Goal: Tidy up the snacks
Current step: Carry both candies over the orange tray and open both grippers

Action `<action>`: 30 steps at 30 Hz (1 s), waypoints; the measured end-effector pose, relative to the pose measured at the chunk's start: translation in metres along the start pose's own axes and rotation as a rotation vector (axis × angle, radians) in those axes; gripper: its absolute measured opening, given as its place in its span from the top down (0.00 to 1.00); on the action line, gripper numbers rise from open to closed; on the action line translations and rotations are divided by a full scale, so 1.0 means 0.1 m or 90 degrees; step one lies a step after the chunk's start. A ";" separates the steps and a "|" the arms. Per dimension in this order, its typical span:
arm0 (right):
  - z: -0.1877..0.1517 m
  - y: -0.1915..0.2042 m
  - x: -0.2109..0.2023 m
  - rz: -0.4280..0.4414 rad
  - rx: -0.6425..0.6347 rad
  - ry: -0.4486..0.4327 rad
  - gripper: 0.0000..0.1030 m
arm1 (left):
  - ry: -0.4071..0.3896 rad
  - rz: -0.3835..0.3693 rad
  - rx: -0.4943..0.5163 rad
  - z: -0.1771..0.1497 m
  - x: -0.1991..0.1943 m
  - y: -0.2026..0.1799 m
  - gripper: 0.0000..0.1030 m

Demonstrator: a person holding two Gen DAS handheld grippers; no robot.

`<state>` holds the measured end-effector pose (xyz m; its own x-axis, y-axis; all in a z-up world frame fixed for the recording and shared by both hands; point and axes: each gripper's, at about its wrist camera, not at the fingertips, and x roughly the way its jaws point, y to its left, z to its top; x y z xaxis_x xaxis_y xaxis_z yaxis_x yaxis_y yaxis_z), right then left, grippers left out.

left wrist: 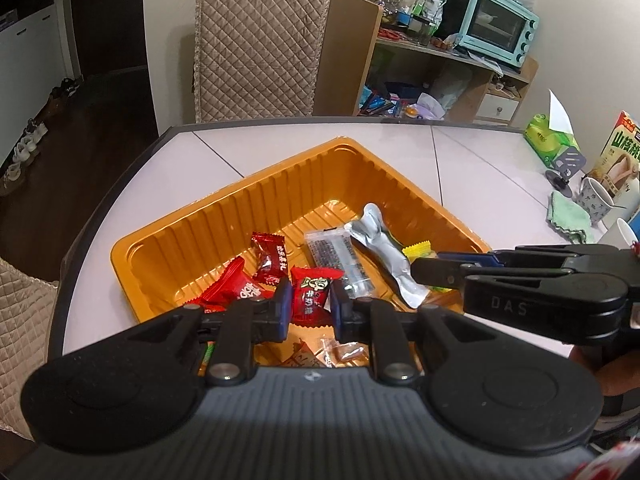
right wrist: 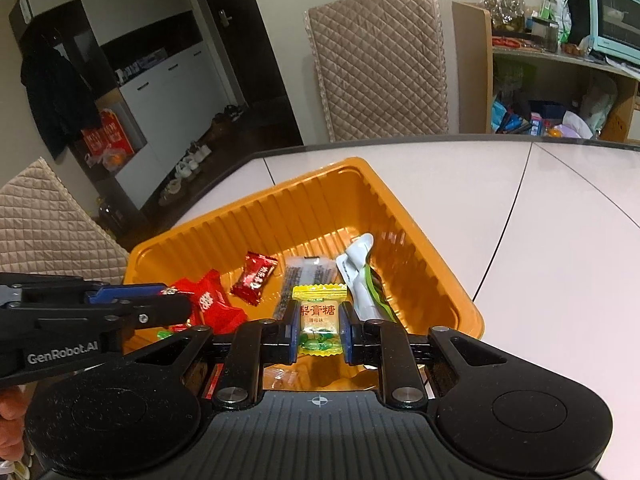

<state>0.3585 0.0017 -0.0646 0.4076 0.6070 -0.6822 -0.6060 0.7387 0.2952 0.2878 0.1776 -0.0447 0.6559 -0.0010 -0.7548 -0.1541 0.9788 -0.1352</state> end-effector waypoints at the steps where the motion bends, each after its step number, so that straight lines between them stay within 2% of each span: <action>1: 0.00 -0.01 0.02 -0.001 0.000 0.003 0.80 | 0.001 -0.001 -0.001 0.00 0.00 0.01 0.83; 11: 0.02 -0.09 0.10 0.006 0.039 0.015 0.77 | 0.006 -0.004 0.001 -0.02 0.03 0.00 0.83; 16: 0.03 -0.15 0.03 0.006 0.054 0.002 0.62 | 0.010 -0.002 0.001 -0.04 0.03 0.00 0.83; 30: 0.06 -0.25 -0.06 -0.002 0.065 -0.003 0.61 | 0.021 -0.008 0.008 0.05 0.20 -0.05 0.82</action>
<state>0.3754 -0.0193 -0.0637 0.4134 0.6055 -0.6800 -0.5321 0.7667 0.3592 0.3057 0.1737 -0.0556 0.6324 -0.0194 -0.7744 -0.1372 0.9811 -0.1366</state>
